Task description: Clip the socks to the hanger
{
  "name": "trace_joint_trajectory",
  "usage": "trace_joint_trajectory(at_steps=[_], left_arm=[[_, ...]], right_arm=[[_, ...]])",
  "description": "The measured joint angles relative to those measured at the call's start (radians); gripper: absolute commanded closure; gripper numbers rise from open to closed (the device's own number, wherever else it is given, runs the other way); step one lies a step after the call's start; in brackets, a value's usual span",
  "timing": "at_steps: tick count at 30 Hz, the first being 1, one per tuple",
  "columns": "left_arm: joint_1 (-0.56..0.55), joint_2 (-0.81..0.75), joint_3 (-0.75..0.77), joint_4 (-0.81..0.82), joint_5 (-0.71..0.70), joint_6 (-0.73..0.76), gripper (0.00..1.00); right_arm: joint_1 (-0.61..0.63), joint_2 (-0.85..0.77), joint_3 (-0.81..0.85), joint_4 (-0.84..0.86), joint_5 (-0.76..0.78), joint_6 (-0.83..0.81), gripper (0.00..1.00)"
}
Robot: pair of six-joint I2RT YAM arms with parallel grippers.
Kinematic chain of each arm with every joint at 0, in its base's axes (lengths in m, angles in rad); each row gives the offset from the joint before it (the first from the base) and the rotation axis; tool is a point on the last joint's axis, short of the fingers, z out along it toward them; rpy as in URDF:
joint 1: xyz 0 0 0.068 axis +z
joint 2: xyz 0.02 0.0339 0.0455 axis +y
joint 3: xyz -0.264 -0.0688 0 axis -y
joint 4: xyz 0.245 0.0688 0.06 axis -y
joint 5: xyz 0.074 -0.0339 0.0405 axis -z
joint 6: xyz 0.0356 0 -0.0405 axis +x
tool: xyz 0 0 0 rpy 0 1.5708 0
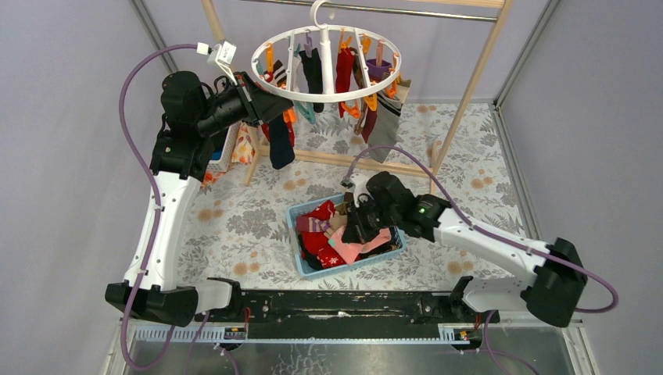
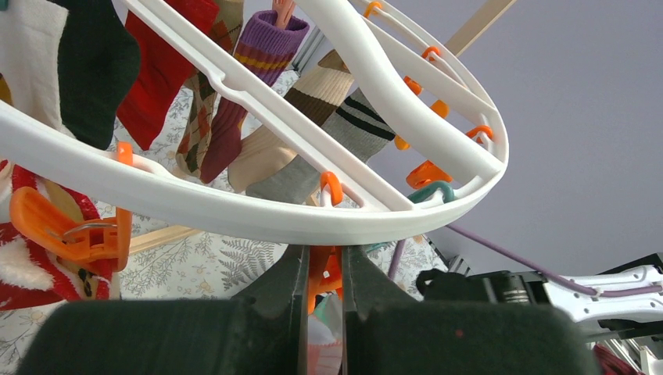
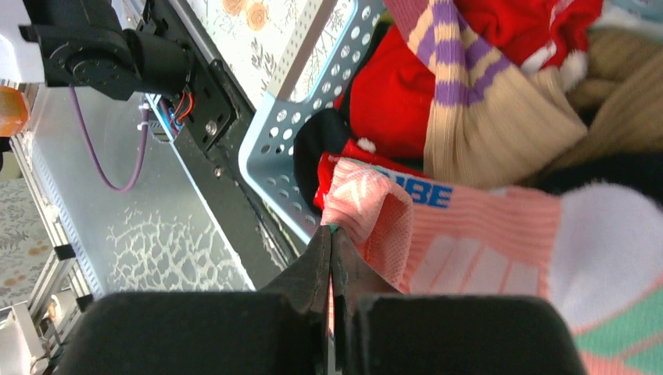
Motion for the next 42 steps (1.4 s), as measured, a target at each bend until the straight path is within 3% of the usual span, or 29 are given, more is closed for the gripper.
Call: trace_joint_trajectory(at_steps=[3, 5, 8, 20, 26, 29, 30, 31, 37, 42], left_arm=[[0.000, 0.000, 0.000, 0.000, 0.000, 0.002, 1.00], [0.000, 0.000, 0.000, -0.001, 0.000, 0.005, 1.00], [0.000, 0.000, 0.000, -0.001, 0.000, 0.007, 1.00], [0.000, 0.000, -0.006, 0.000, 0.000, 0.008, 1.00], [0.000, 0.000, -0.006, 0.000, 0.000, 0.008, 1.00], [0.000, 0.000, -0.007, 0.000, 0.001, 0.008, 1.00], [0.000, 0.000, -0.007, 0.000, 0.001, 0.008, 1.00], [0.000, 0.000, -0.007, 0.000, 0.001, 0.008, 1.00], [0.000, 0.000, -0.007, -0.001, 0.001, 0.014, 1.00], [0.000, 0.000, -0.007, -0.002, 0.001, 0.022, 1.00]], right_arm=[[0.000, 0.063, 0.002, 0.053, -0.016, 0.004, 0.45], [0.000, 0.096, 0.002, 0.071, -0.017, 0.014, 0.34], [0.000, 0.090, -0.013, 0.105, -0.002, 0.031, 0.27], [0.001, -0.146, -0.092, 0.162, 0.216, 0.211, 0.27], [0.036, -0.220, -0.158, 0.162, 0.247, 0.246, 0.26], [0.123, -0.220, -0.154, 0.146, 0.266, 0.136, 0.22], [0.152, -0.219, -0.149, 0.130, 0.276, 0.092, 0.07], [0.185, -0.219, -0.142, 0.108, 0.300, 0.032, 0.01], [0.382, -0.303, -0.194, 0.111, 0.406, -0.370, 0.00], [0.399, -0.415, -0.270, 0.147, 0.378, -0.593, 0.00]])
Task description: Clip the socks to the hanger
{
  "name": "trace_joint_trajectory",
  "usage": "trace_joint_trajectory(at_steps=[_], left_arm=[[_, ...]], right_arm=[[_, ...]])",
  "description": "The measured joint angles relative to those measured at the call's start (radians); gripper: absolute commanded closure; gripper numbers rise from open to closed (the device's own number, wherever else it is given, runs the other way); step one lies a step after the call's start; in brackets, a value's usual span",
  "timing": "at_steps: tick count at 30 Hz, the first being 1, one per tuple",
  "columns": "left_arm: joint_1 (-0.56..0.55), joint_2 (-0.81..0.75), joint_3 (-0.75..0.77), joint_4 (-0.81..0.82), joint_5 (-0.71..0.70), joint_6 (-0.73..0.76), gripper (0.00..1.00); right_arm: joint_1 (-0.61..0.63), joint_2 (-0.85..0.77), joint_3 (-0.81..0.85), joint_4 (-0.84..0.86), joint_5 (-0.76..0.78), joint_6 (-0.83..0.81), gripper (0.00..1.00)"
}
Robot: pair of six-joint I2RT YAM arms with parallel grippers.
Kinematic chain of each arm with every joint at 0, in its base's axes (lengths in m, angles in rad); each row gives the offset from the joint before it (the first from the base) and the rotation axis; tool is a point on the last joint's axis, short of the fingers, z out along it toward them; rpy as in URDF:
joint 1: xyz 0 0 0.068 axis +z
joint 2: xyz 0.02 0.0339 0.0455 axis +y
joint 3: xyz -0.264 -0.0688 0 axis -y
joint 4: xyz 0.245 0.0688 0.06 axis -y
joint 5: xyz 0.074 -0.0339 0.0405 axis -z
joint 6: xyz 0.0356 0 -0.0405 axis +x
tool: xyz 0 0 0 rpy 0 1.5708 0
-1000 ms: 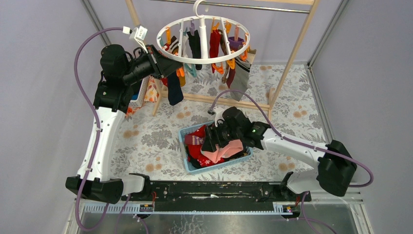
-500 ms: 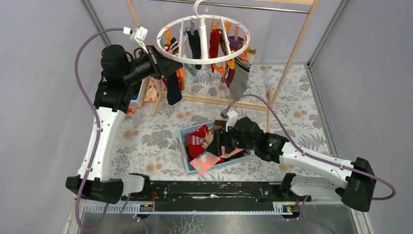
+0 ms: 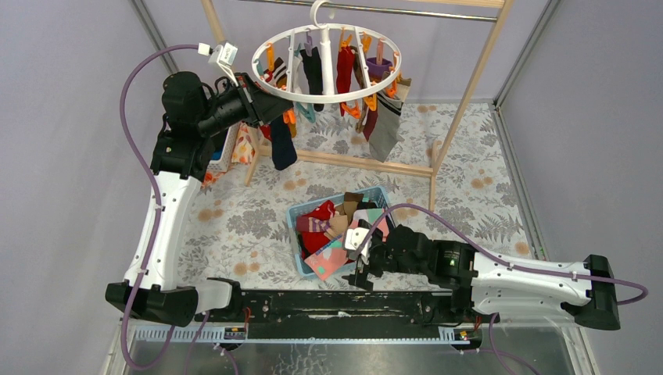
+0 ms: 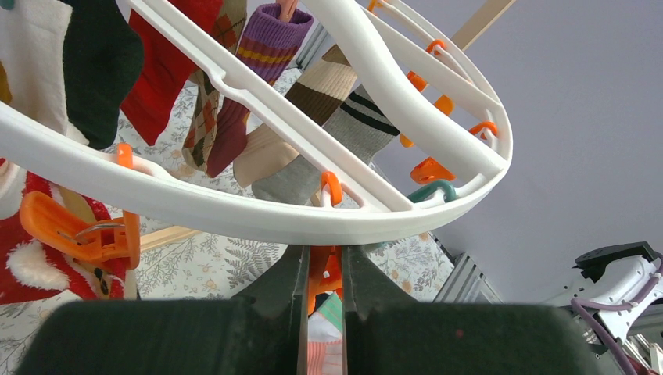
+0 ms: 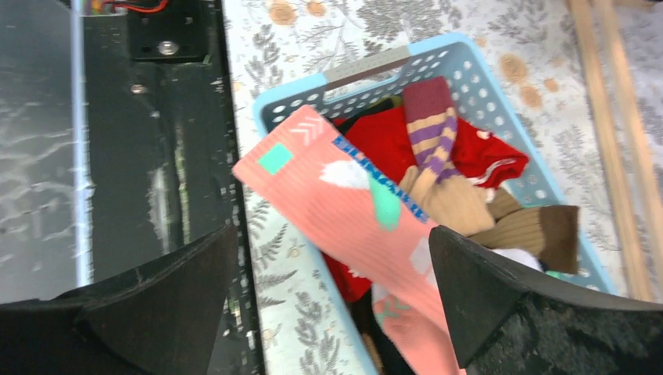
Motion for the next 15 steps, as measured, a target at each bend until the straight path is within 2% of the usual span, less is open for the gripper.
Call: trace_joint_trajectory(at_steps=[3, 8, 12, 15], left_arm=[[0.000, 0.000, 0.000, 0.000, 0.000, 0.001, 1.00], [0.000, -0.009, 0.000, -0.002, 0.000, 0.005, 1.00], [0.000, -0.019, 0.000, -0.002, 0.000, 0.006, 1.00], [0.000, -0.021, 0.000, -0.002, -0.001, 0.009, 1.00]], right_arm=[[0.000, 0.040, -0.004, 0.047, 0.061, -0.046, 0.00], [0.001, 0.173, 0.092, -0.018, 0.314, -0.091, 0.00], [0.000, 0.155, 0.148, -0.006, 0.546, -0.044, 0.00], [-0.003, 0.121, 0.174, -0.028, 0.572, 0.001, 0.00]])
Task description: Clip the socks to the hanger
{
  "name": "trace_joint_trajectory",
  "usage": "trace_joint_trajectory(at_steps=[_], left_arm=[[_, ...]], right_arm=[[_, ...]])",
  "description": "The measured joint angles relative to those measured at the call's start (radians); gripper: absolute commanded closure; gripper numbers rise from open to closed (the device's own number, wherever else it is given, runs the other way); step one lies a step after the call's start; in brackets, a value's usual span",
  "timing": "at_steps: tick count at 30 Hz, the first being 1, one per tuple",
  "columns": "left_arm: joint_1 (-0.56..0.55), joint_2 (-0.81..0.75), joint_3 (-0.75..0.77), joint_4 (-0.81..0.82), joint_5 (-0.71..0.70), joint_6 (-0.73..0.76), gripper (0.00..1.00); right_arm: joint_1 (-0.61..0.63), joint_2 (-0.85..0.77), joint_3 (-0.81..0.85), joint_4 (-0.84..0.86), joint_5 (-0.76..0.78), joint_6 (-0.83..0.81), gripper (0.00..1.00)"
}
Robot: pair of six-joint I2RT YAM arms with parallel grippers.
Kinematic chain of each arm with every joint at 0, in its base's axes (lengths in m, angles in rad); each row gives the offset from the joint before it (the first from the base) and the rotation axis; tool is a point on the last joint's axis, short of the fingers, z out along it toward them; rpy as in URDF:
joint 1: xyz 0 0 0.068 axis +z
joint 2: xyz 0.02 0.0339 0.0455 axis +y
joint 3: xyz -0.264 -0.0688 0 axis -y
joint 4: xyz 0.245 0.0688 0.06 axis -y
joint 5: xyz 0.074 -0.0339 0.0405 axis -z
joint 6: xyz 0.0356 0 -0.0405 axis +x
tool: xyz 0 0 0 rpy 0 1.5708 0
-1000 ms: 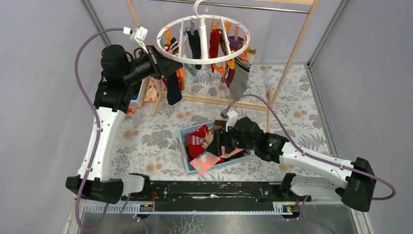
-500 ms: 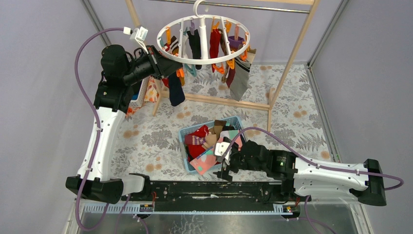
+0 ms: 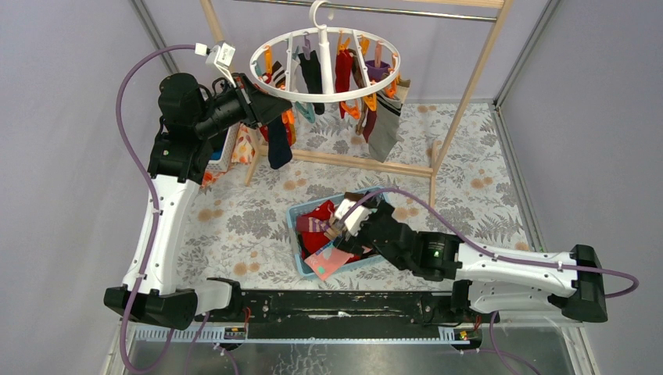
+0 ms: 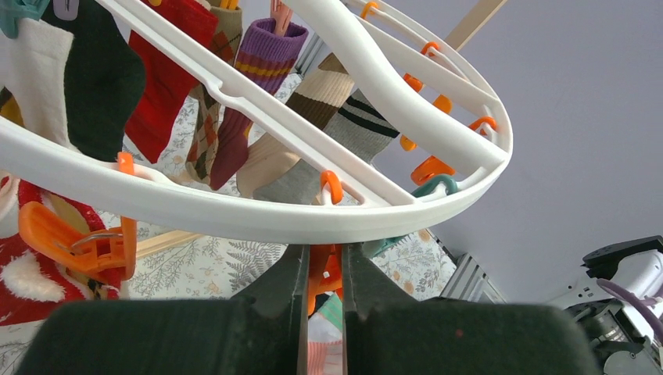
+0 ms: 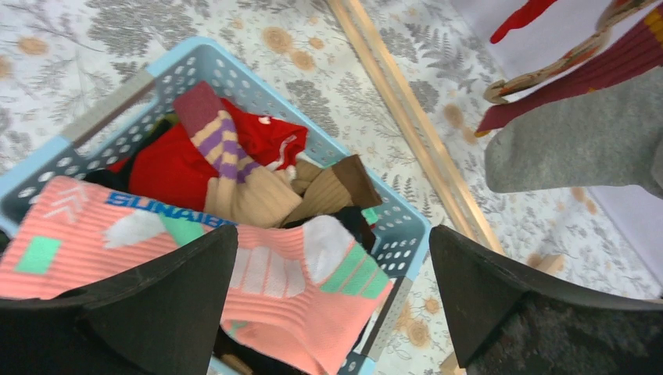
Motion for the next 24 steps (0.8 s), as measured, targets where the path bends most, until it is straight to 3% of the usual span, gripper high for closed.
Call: trace_joint_trajectory(at_steps=[5, 13, 24], left_arm=[[0.000, -0.002, 0.000, 0.000, 0.000, 0.001, 1.00], [0.000, -0.002, 0.000, -0.010, -0.001, 0.007, 1.00], [0.000, -0.002, 0.000, -0.019, -0.001, 0.009, 1.00]], right_arm=[[0.043, 0.019, 0.023, -0.059, -0.122, 0.022, 0.03], [0.171, 0.189, 0.046, -0.133, -0.332, -0.111, 0.13], [0.212, 0.356, 0.048, -0.087, -0.371, -0.263, 0.29]])
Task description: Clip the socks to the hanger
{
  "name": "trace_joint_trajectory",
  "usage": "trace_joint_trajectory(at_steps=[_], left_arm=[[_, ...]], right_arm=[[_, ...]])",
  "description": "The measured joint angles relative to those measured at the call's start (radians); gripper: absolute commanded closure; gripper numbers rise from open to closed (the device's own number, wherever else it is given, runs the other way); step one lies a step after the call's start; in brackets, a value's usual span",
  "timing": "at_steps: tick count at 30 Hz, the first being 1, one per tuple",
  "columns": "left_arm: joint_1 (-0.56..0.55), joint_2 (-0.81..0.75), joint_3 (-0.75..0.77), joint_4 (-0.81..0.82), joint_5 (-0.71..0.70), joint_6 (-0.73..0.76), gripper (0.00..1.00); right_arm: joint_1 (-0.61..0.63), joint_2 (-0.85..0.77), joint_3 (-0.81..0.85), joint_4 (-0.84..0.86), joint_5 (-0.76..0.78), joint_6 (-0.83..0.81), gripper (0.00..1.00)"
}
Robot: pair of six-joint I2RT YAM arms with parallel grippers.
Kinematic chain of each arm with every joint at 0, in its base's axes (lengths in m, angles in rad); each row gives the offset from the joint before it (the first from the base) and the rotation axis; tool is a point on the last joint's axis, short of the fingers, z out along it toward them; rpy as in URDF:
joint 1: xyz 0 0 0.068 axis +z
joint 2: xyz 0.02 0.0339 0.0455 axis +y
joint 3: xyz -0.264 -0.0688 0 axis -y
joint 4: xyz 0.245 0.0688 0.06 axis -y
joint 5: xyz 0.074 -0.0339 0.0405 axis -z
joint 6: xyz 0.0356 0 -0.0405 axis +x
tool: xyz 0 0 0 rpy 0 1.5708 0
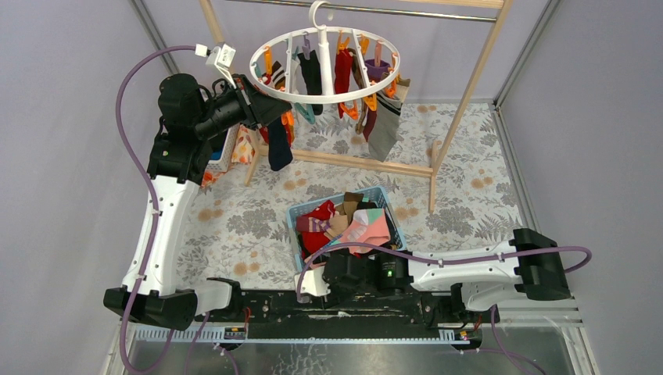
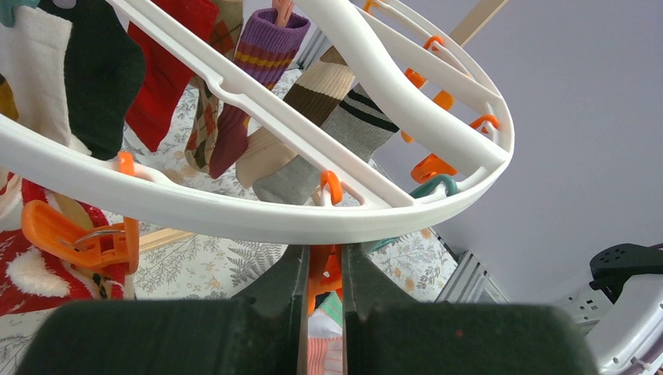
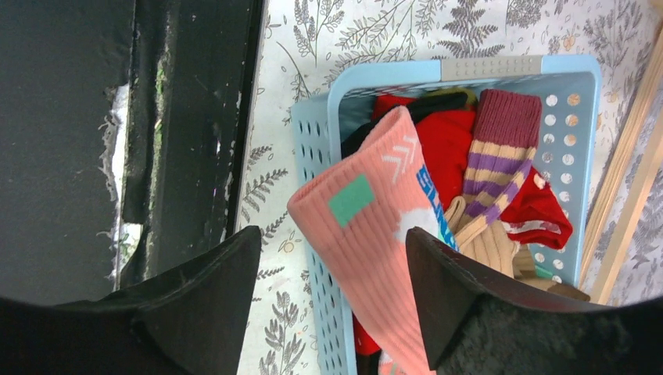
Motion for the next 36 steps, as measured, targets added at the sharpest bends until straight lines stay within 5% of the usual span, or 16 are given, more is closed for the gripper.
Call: trace_joint_trajectory(at_steps=[14, 23, 36], left_arm=[[0.006, 0.000, 0.000, -0.009, 0.000, 0.003, 1.00], [0.006, 0.000, 0.000, -0.014, 0.000, 0.003, 1.00], [0.006, 0.001, 0.000, -0.014, 0.001, 0.001, 1.00]], right_arm=[[0.000, 0.068, 0.000, 0.085, -0.007, -0.063, 0.64], [0.000, 0.068, 0.019, 0.070, -0.008, -0.066, 1.00], [-0.084, -0.113, 0.058, 0.121, 0.018, 0.057, 1.00]])
